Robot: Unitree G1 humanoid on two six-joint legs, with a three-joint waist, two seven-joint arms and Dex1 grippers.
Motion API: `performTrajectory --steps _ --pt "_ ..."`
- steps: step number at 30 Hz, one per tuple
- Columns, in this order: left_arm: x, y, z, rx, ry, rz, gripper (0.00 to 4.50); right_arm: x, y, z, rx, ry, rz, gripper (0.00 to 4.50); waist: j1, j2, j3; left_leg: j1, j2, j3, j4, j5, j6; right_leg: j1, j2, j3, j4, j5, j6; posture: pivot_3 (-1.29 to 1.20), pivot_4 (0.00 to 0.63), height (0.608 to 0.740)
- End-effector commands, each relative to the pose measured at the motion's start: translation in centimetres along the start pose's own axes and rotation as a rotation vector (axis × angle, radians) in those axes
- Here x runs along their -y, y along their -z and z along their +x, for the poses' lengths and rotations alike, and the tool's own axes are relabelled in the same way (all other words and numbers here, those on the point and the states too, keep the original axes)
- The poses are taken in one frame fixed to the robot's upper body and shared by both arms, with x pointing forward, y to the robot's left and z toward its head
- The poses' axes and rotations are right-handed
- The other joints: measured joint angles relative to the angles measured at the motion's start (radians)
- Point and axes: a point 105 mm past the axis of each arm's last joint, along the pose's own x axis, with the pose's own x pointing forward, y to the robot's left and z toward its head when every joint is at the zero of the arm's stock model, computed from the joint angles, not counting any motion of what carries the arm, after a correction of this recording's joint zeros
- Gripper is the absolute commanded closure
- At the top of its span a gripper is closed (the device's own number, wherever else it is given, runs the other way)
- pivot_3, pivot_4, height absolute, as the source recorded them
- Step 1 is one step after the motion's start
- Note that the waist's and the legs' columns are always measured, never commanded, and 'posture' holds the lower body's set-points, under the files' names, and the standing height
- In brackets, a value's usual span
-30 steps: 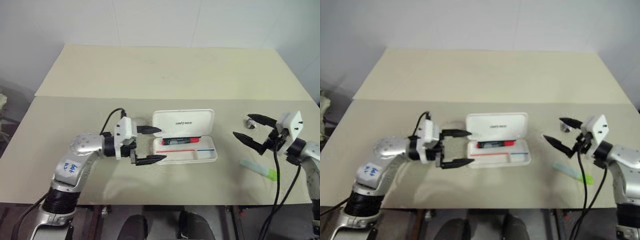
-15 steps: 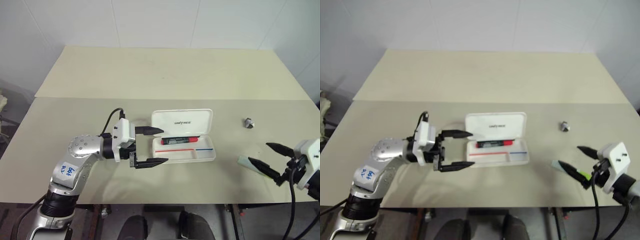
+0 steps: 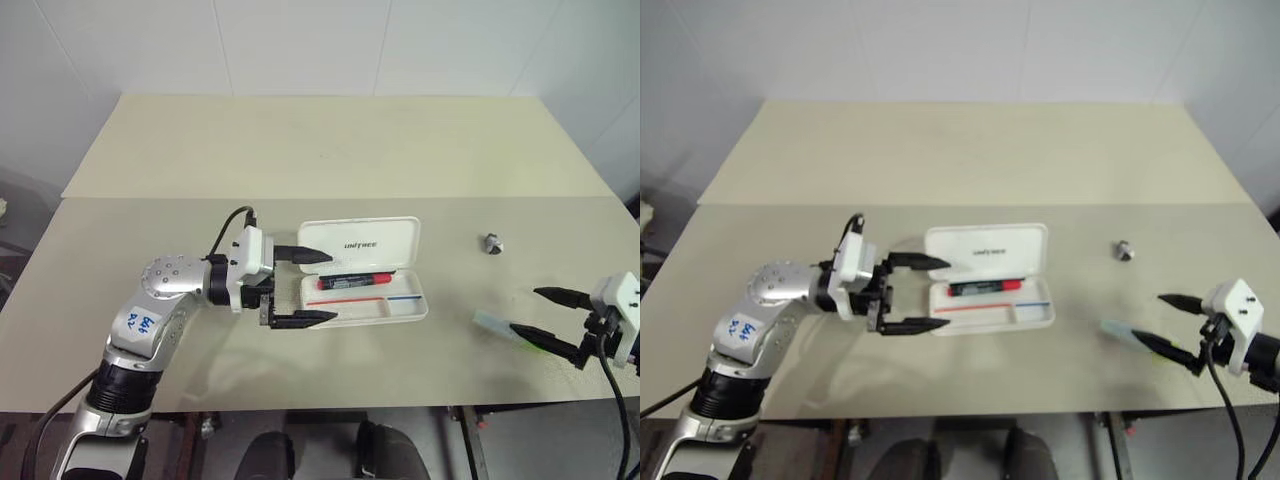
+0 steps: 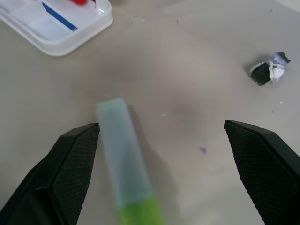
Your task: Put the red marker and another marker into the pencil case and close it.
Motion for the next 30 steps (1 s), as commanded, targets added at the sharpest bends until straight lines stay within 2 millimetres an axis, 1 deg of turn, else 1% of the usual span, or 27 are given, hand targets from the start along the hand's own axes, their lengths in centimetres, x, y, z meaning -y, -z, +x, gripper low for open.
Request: performTrajectory --steps 1,6,10,13,15,17,21,24,27,30 --pt "-0.4 -1.0 -0.9 0.004 -0.021 0.05 0.03 0.5 0.6 -0.1 -0.047 -0.061 -0.036 0.0 0.003 0.0 0.0 -0.001 0.0 0.0 0.0 0.0 0.0 0.0 0.0 0.0 0.0 0.0 0.0 0.0 0.15 0.74" --pt "-0.4 -1.4 -1.7 -0.011 -0.045 0.06 0.03 0.3 1.2 0.7 -0.064 -0.126 -0.019 0.0 0.002 0.0 0.0 -0.002 0.0 0.0 0.001 0.0 0.0 0.0 0.0 -0.001 -0.001 0.0 0.0 0.0 0.15 0.74" --pt "-0.2 -1.4 -2.3 -0.029 -0.07 0.06 0.03 -0.8 2.5 0.9 -0.08 -0.159 0.007 0.0 0.001 0.0 0.0 -0.002 0.0 0.0 0.001 0.0 0.0 0.0 0.0 -0.001 -0.001 0.0 0.0 0.0 0.15 0.74" --pt "-0.2 -1.4 -2.5 -0.035 -0.077 0.06 0.03 -1.1 3.2 0.9 -0.098 -0.167 0.022 0.0 0.003 0.0 0.0 -0.002 0.0 0.0 0.001 0.0 -0.001 0.0 0.0 -0.001 -0.001 0.0 0.0 0.0 0.15 0.74" --pt "-0.2 -1.4 -2.6 -0.04 -0.079 0.063 0.03 -1.5 4.2 0.7 -0.135 -0.175 0.031 0.0 0.001 0.0 0.0 -0.001 0.0 0.0 0.001 0.0 -0.001 0.001 0.0 0.0 -0.001 0.0 0.0 0.0 0.15 0.74" --pt "-0.2 -1.6 -2.7 -0.046 -0.081 0.07 0.03 -2.0 5.7 0.4 -0.182 -0.188 0.044 0.0 0.002 0.0 0.0 0.0 0.0 0.0 0.001 0.0 -0.001 0.002 0.0 0.0 -0.001 0.0 0.0 0.0 0.15 0.74" --pt "-0.2 -1.8 -3.0 -0.053 -0.088 0.076 0.03 -2.9 7.4 0.0 -0.225 -0.225 0.057 0.0 0.003 -0.002 -0.001 0.001 0.0 -0.001 0.001 0.001 -0.001 0.003 0.0 -0.001 -0.001 0.0 0.0 0.0 0.15 0.74" --pt "-0.2 -1.9 -3.2 -0.053 -0.088 0.078 0.0 -3.3 7.8 0.0 -0.224 -0.252 0.05 0.59 0.005 -0.003 -0.002 0.001 0.0 -0.003 0.001 0.001 -0.001 0.006 0.0 -0.001 -0.003 0.0 0.0 0.0 0.15 0.74" --pt "-0.3 -2.0 -3.6 -0.035 -0.075 0.077 0.0 -3.4 7.3 0.9 -0.173 -0.255 0.042 1.54 0.002 -0.006 -0.003 0.002 0.0 -0.004 0.001 0.0 -0.001 0.008 0.0 -0.001 -0.004 0.0 0.0 0.0 0.15 0.74" --pt "-0.2 -1.8 -3.8 -0.038 -0.053 0.07 0.0 -3.5 6.9 1.4 -0.149 -0.26 0.036 2.48 -0.002 -0.008 -0.005 0.003 0.0 -0.004 0.001 0.0 -0.001 0.008 0.0 -0.001 -0.004 0.0 0.0 0.0 0.15 0.74"
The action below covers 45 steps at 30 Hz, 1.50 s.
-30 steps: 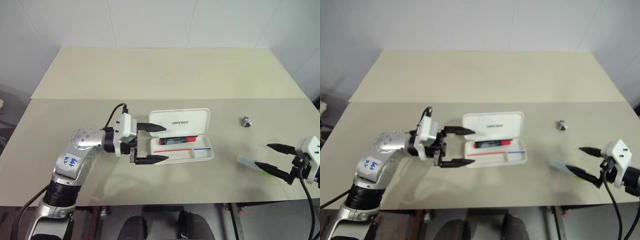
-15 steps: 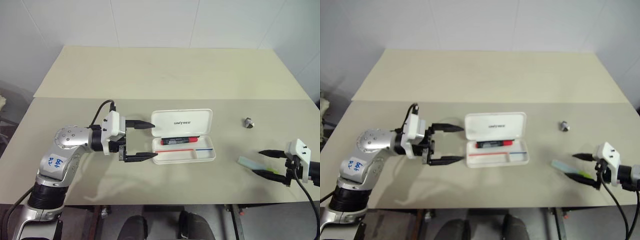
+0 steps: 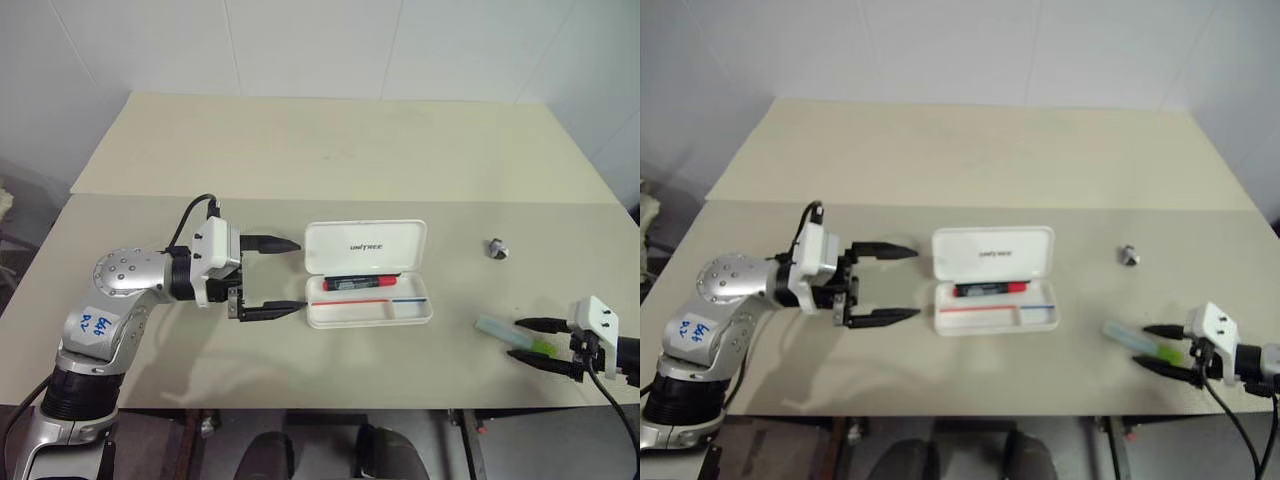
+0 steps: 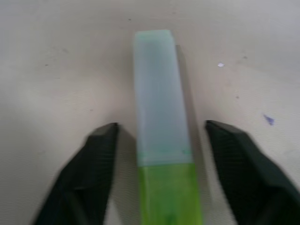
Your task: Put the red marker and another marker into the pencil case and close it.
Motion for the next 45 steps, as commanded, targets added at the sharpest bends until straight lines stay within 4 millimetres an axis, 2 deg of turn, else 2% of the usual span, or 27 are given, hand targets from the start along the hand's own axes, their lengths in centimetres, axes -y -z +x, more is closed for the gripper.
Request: performTrajectory --steps 1,3,7,12,16,20,22,29,36,45 --pt "0.0 -0.6 -0.7 0.013 0.023 0.042 0.0 -1.2 1.6 0.8 -0.034 -0.046 0.054 2.81 -0.002 0.0 0.0 0.0 0.0 0.0 0.0 0.0 0.0 0.0 0.0 0.0 0.0 0.0 0.0 0.0 0.15 0.74" --pt "0.1 -0.4 -0.7 0.01 0.037 0.042 0.0 -1.3 1.4 1.0 -0.021 -0.048 0.042 3.39 -0.002 -0.001 0.0 0.001 0.0 0.0 0.0 0.0 -0.001 0.001 0.0 0.0 0.001 0.0 0.0 0.0 0.15 0.74" --pt "-0.1 -0.2 -0.8 0.01 0.03 0.041 0.0 -0.2 0.1 1.5 0.01 0.002 -0.029 3.39 -0.004 -0.001 -0.001 0.002 0.001 -0.001 0.0 0.001 -0.002 0.001 0.0 0.0 0.003 0.0 0.0 0.0 0.15 0.74" --pt "-0.6 1.2 -1.4 -0.043 -0.037 0.071 0.0 1.5 -4.0 3.1 0.096 0.009 -0.127 3.39 -0.041 0.0 0.0 0.001 0.002 0.0 0.0 0.001 -0.002 0.0 0.0 0.003 0.003 0.002 -0.002 0.0 0.15 0.74" --pt "-0.5 1.7 -2.0 -0.062 -0.04 0.048 0.0 1.8 -6.8 4.3 0.151 -0.037 -0.208 3.39 -0.053 0.004 0.002 0.002 0.003 0.0 0.0 0.002 -0.003 -0.004 0.0 0.005 0.006 0.003 -0.003 0.0 0.15 0.74" --pt "-0.2 2.1 -2.9 -0.069 -0.057 0.018 0.0 1.1 -11.2 6.5 0.247 -0.155 -0.263 3.39 -0.046 0.007 0.004 -0.001 0.003 0.002 -0.001 0.004 -0.004 -0.009 0.001 0.003 0.008 0.002 -0.004 0.0 0.15 0.74" --pt "0.0 2.1 -3.2 -0.069 -0.067 0.008 0.0 -0.1 -12.9 7.5 0.282 -0.234 -0.285 3.39 -0.037 0.007 0.004 -0.002 0.003 0.001 -0.002 0.004 -0.004 -0.009 0.002 0.002 0.007 0.002 -0.004 0.0 0.15 0.74" --pt "0.7 2.1 -3.4 -0.068 -0.092 -0.006 0.0 -3.9 -17.2 9.9 0.37 -0.418 -0.338 3.39 -0.002 0.008 0.005 -0.005 0.001 0.0 -0.001 0.0 -0.002 -0.011 0.0 0.0 0.007 0.002 -0.004 0.0 0.15 0.74" --pt "1.0 2.1 -3.5 -0.082 -0.105 -0.004 0.0 -7.3 -19.9 12.7 0.403 -0.54 -0.359 3.39 -0.002 0.009 0.006 -0.005 0.001 0.0 -0.001 -0.001 -0.002 -0.011 0.001 -0.001 0.007 0.002 -0.004 0.0 0.15 0.74" --pt "1.2 2.0 -3.4 -0.089 -0.113 -0.014 0.0 -8.3 -20.3 15.1 0.351 -0.583 -0.412 3.39 -0.003 0.009 0.006 -0.005 0.001 0.001 -0.001 -0.001 -0.002 -0.012 0.001 -0.001 0.007 0.002 -0.004 0.0 0.15 0.74"
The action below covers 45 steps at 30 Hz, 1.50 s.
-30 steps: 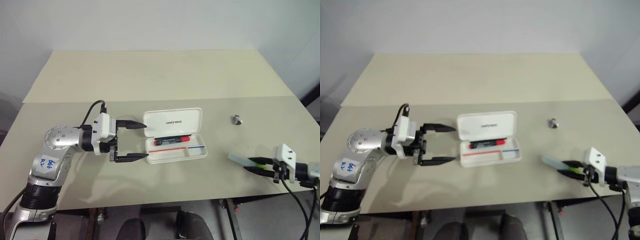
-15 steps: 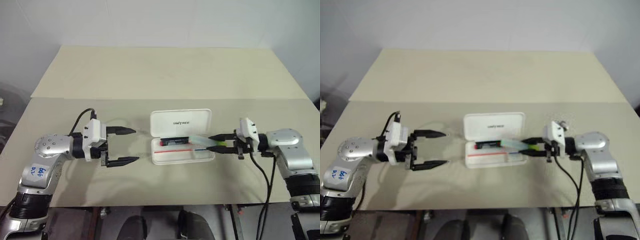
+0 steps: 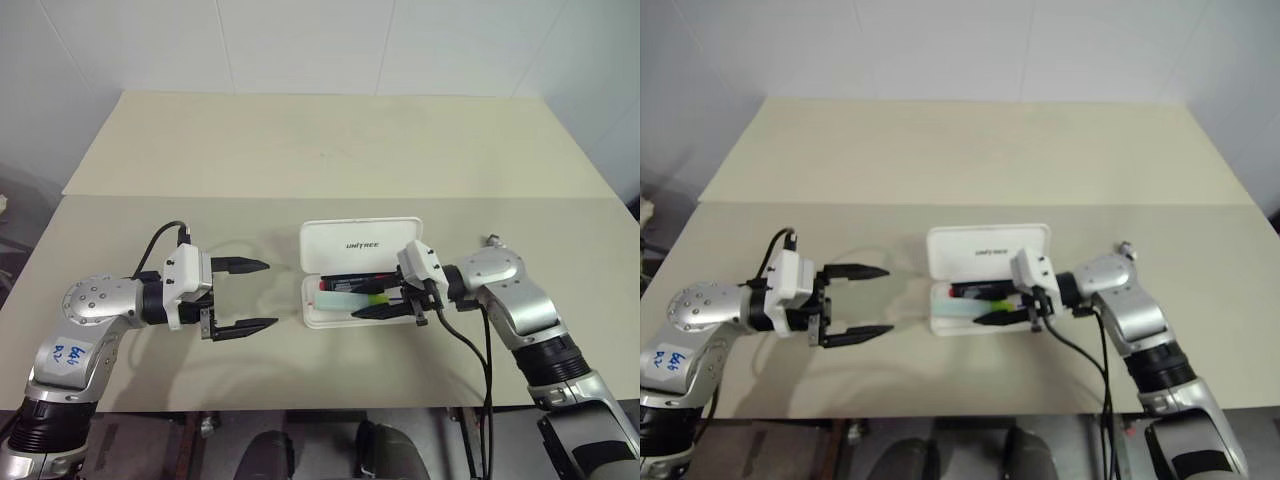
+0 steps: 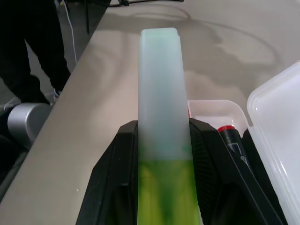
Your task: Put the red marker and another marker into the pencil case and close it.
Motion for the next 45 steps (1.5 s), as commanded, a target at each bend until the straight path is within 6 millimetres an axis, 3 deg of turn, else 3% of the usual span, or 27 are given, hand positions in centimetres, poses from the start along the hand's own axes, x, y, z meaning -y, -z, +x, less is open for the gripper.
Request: performTrajectory --steps 1,22,31,32,41,45 --pt "0.2 -1.0 -0.3 0.014 -0.005 0.026 0.0 0.5 -0.5 0.8 -0.022 -0.006 -0.056 3.39 0.0 0.0 0.0 0.0 0.0 0.0 0.0 0.0 0.0 0.0 0.0 0.0 0.0 0.0 0.0 0.0 0.15 0.74" --pt "-0.4 -1.0 -0.4 0.012 -0.027 0.023 0.0 1.5 1.5 0.1 -0.137 -0.023 -0.083 3.39 -0.01 0.0 0.0 0.0 0.0 0.0 0.0 0.0 0.0 -0.001 0.0 0.0 0.0 0.0 0.0 0.0 0.15 0.74" --pt "-0.8 -1.0 -0.2 0.019 -0.029 0.028 0.0 1.6 1.1 0.7 -0.11 -0.024 -0.096 0.21 -0.022 0.0 0.0 0.0 0.0 0.0 -0.001 0.0 0.0 -0.001 0.0 0.0 0.0 0.0 0.0 0.0 0.15 0.74" --pt "-0.8 -1.0 -0.2 0.02 -0.029 0.029 0.0 1.6 1.0 0.7 -0.107 -0.022 -0.102 0.04 -0.022 0.0 0.0 0.0 0.0 0.0 -0.001 0.0 0.0 -0.001 0.0 0.0 0.0 0.0 0.0 0.0 0.15 0.74" --pt "-0.8 -1.1 0.5 0.043 -0.01 0.032 0.0 0.6 -3.6 -1.0 0.058 -0.004 -0.041 0.04 -0.018 0.0 0.0 0.0 0.0 -0.001 -0.001 0.0 0.0 -0.001 0.0 0.0 0.0 0.0 0.0 0.0 0.15 0.74" --pt "-0.7 -1.1 0.7 0.054 -0.008 0.031 0.0 -0.2 -4.2 -3.6 0.072 0.072 0.031 0.04 -0.01 0.0 0.0 -0.001 0.0 -0.001 -0.001 -0.001 0.0 -0.001 0.0 -0.001 0.0 0.0 0.0 0.0 0.15 0.74"
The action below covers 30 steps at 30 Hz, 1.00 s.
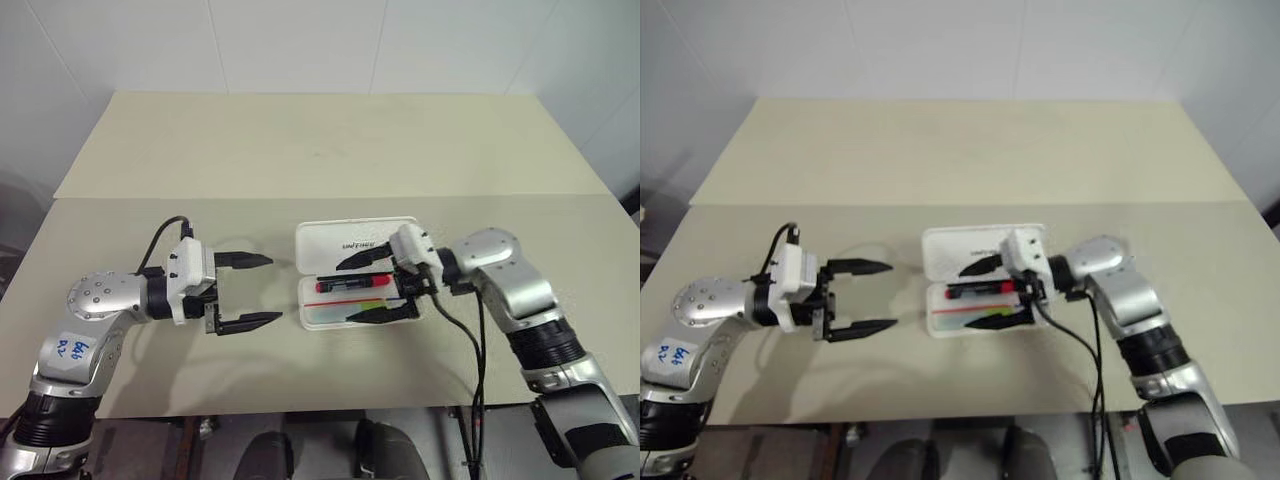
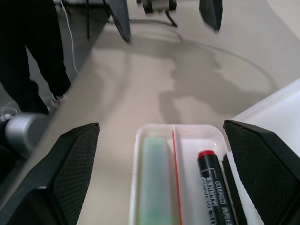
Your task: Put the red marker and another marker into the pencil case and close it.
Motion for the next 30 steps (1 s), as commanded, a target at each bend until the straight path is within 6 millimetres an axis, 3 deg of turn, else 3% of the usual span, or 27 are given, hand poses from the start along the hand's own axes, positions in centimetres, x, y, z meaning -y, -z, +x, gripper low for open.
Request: performTrajectory --steps 1,7,16,22,26,30 --pt "-0.1 -1.0 0.2 0.034 0.001 0.044 0.0 -0.1 -1.2 -2.9 0.027 0.114 0.032 0.04 0.004 0.0 0.0 0.0 0.0 0.0 0.0 -0.001 0.0 0.0 0.0 0.0 0.0 0.0 0.0 0.0 0.15 0.74" --pt "-0.2 -1.0 0.7 0.059 -0.011 0.008 0.0 1.6 0.8 -9.1 -0.028 0.401 0.128 0.04 0.009 0.0 0.0 0.0 0.0 0.002 0.0 -0.002 0.001 0.0 0.0 0.0 -0.001 0.0 0.0 0.0 0.15 0.74" --pt "-0.9 -1.7 1.9 0.067 -0.018 -0.022 0.0 4.7 7.2 -16.5 -0.188 0.835 0.191 0.04 0.01 0.0 0.0 0.002 0.0 0.005 0.001 -0.002 0.001 0.0 0.0 0.001 -0.001 0.0 0.0 0.0 0.15 0.74" --pt "-0.7 -2.3 2.7 0.095 -0.018 -0.008 0.0 6.2 9.4 -16.8 -0.223 1.04 0.208 0.04 -0.005 0.0 0.0 0.002 0.001 0.006 0.001 -0.001 0.0 0.0 0.0 0.001 -0.001 0.0 0.0 0.0 0.15 0.74" --pt "-0.6 -2.3 2.9 0.105 -0.027 -0.012 0.0 7.1 10.0 -16.6 -0.174 1.214 0.238 0.04 -0.007 0.0 0.0 0.001 0.001 0.005 0.001 -0.001 0.0 0.0 0.0 0.001 -0.002 0.0 0.0 0.0 0.15 0.74" --pt "-0.6 -2.4 3.0 0.117 -0.037 -0.01 0.0 7.2 10.1 -16.0 -0.123 1.278 0.246 0.04 -0.006 0.0 0.0 0.001 0.001 0.004 0.001 -0.001 -0.001 0.0 0.0 0.001 -0.001 0.0 0.0 0.0 0.15 0.74"
